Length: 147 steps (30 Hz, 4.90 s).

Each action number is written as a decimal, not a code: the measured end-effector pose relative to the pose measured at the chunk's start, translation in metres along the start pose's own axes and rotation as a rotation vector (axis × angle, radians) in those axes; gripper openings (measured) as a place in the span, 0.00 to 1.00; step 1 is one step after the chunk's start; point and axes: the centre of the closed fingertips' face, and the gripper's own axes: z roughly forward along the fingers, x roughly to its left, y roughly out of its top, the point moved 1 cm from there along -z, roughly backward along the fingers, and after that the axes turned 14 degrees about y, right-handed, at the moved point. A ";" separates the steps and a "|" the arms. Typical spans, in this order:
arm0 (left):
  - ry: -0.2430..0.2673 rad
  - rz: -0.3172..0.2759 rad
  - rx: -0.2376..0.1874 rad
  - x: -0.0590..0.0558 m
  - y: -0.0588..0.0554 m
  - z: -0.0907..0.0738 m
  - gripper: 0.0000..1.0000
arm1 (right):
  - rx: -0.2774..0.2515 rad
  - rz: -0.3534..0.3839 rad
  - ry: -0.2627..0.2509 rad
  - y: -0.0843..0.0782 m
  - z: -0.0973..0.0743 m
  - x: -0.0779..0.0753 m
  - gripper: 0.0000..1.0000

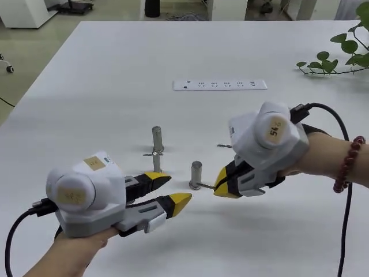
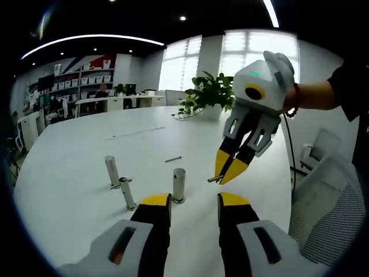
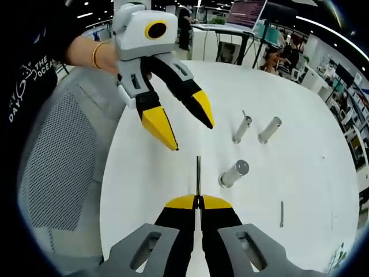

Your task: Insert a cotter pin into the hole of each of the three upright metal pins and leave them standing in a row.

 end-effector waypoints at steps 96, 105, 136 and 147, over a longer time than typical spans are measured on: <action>0.133 0.049 0.074 0.005 -0.025 0.089 0.10 | 0.075 0.006 -0.004 0.005 0.003 -0.049 0.00; 0.146 0.067 0.073 0.005 -0.025 0.089 0.10 | 0.026 0.012 -0.004 0.014 0.007 -0.050 0.00; 0.157 0.039 0.083 0.007 -0.029 0.087 0.11 | -0.080 0.068 -0.025 0.008 -0.011 -0.040 0.03; 0.168 0.034 0.082 0.007 -0.031 0.086 0.10 | -0.075 0.071 -0.023 0.004 -0.007 -0.042 0.00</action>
